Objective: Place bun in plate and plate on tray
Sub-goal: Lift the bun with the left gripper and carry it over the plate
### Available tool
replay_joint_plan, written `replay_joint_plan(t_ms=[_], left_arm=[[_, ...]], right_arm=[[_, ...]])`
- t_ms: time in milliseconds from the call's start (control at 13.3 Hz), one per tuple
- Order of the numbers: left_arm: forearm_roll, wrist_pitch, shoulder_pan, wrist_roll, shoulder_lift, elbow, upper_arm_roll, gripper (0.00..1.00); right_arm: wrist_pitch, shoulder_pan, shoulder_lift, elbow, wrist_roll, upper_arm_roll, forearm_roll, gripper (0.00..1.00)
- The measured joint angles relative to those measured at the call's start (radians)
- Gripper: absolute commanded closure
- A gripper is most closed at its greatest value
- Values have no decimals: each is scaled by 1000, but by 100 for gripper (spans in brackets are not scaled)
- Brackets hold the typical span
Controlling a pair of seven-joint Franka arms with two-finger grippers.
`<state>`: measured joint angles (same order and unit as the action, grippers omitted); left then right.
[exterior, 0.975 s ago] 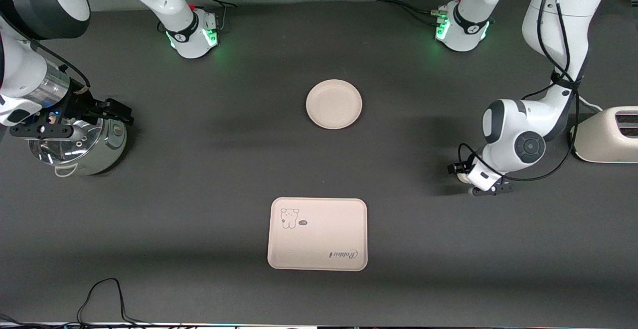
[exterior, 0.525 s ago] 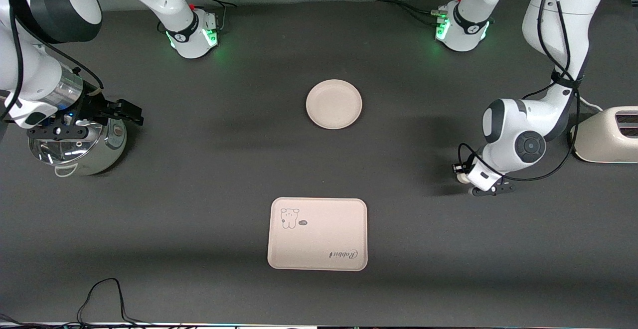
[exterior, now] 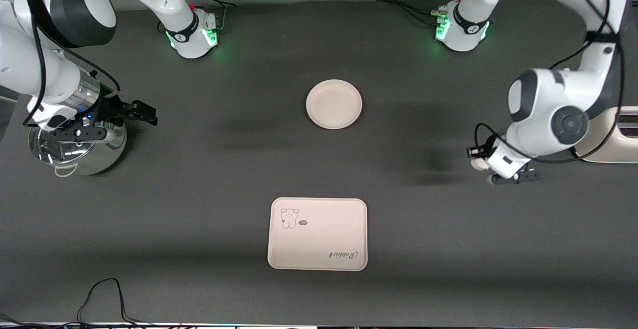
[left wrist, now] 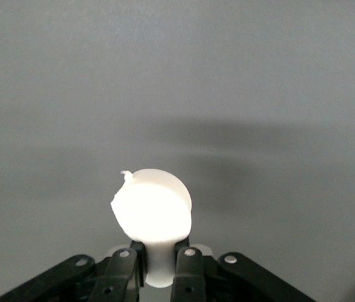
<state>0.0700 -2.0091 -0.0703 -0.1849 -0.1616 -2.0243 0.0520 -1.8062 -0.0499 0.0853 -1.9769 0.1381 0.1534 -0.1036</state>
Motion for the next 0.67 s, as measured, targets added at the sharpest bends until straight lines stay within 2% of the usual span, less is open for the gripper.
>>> replay_joint_plan(t_ms=[225, 375, 525, 675], left_arm=[[2, 170, -15, 0, 144, 17, 6, 77], [4, 250, -24, -25, 225, 17, 40, 77], [8, 279, -32, -105, 278, 17, 117, 77], [22, 271, -38, -215, 292, 20, 227, 74]], right_arm=[[-32, 43, -12, -1, 30, 1, -24, 0], [-52, 76, -30, -3, 51, 3, -26, 0], [-76, 99, -49, -5, 83, 3, -26, 0], [-85, 116, -61, -5, 95, 4, -26, 0]])
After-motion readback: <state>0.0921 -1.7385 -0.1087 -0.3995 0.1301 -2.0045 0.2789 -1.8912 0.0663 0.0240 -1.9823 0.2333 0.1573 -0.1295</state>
